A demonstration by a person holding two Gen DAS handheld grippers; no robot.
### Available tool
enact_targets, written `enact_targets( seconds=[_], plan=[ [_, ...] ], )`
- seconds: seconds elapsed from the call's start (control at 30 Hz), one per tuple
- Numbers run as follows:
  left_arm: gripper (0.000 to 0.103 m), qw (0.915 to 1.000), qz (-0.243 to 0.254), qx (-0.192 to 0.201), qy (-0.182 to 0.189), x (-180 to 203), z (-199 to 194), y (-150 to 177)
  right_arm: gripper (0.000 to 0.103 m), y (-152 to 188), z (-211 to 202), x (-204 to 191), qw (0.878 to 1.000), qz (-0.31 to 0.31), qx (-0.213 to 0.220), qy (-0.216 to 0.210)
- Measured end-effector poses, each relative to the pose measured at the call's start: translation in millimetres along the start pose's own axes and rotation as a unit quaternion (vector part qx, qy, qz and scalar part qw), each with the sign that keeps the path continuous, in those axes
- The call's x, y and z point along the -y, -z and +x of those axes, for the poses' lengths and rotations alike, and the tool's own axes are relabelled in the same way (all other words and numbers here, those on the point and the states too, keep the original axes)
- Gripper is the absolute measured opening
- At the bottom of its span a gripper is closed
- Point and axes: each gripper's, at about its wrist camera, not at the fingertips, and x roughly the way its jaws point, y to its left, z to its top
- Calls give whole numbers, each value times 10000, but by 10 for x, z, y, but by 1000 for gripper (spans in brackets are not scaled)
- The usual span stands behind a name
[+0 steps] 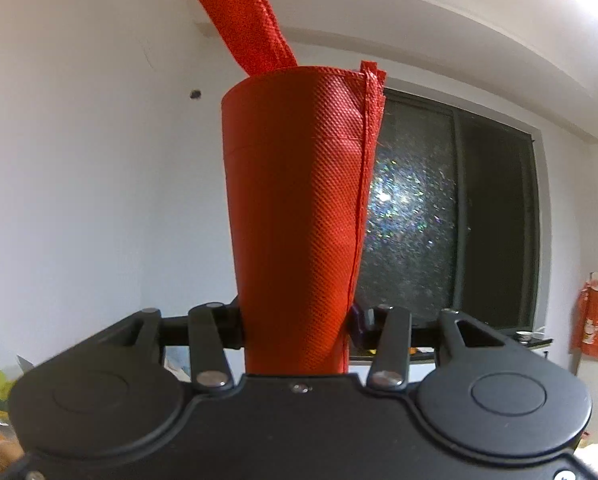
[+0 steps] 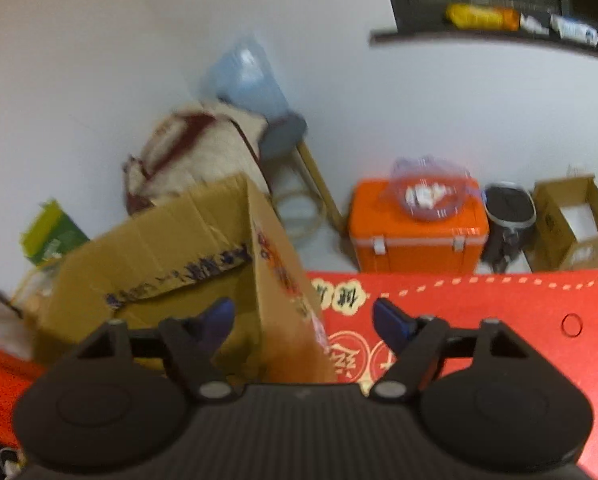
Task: Fold shopping bag
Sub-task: 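Carry the folded red bag over the open cardboard box with the left gripper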
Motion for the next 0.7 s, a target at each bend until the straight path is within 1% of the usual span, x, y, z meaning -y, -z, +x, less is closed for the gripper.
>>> enact_targets(
  seconds=[0.07, 0.13, 0.2, 0.27, 0.3, 0.33, 0.4, 0.43, 0.47, 0.53, 0.63, 0.7],
  plan=[
    [46, 10000, 17, 9, -37, -22, -49, 23, 65, -5, 222, -89, 9995, 25, -223, 239],
    [46, 10000, 41, 5, -59, -38, -88, 74, 64, 26, 363, -129, 9991, 66, -312, 293],
    [46, 9999, 64, 13, -94, -103, -51, 161, 55, 72, 448, -140, 9989, 83, -397, 232],
    [46, 9999, 80, 23, -129, -178, 14, 253, 33, 129, 485, -167, 9987, -26, -510, 67],
    [47, 9999, 68, 15, -130, -174, 11, 260, 28, 140, 478, -186, 9985, -100, -546, 18],
    [47, 9999, 45, 2, -119, -178, 9, 271, 25, 150, 468, -205, 9982, -175, -580, -21],
    [47, 10000, -49, -35, -44, -207, 14, 311, 25, 175, 419, -228, 9972, -358, -651, -30],
    [47, 10000, -77, -41, -13, -198, 25, 325, 24, 198, 391, -194, 9966, -394, -711, -101],
    [47, 9999, -96, -44, 7, -190, 37, 355, 24, 211, 365, -156, 9964, -330, -763, -182],
    [47, 9999, -104, -81, 39, -146, 68, 412, 24, 256, 268, 3, 9969, -93, -759, -178],
    [47, 9998, -7, -120, 128, -65, 167, 461, 23, 358, 72, 245, 9978, -305, -581, 73],
    [47, 9996, 51, -133, 231, 18, 191, 485, 23, 440, -90, 495, 9978, -231, -606, 121]
  ],
)
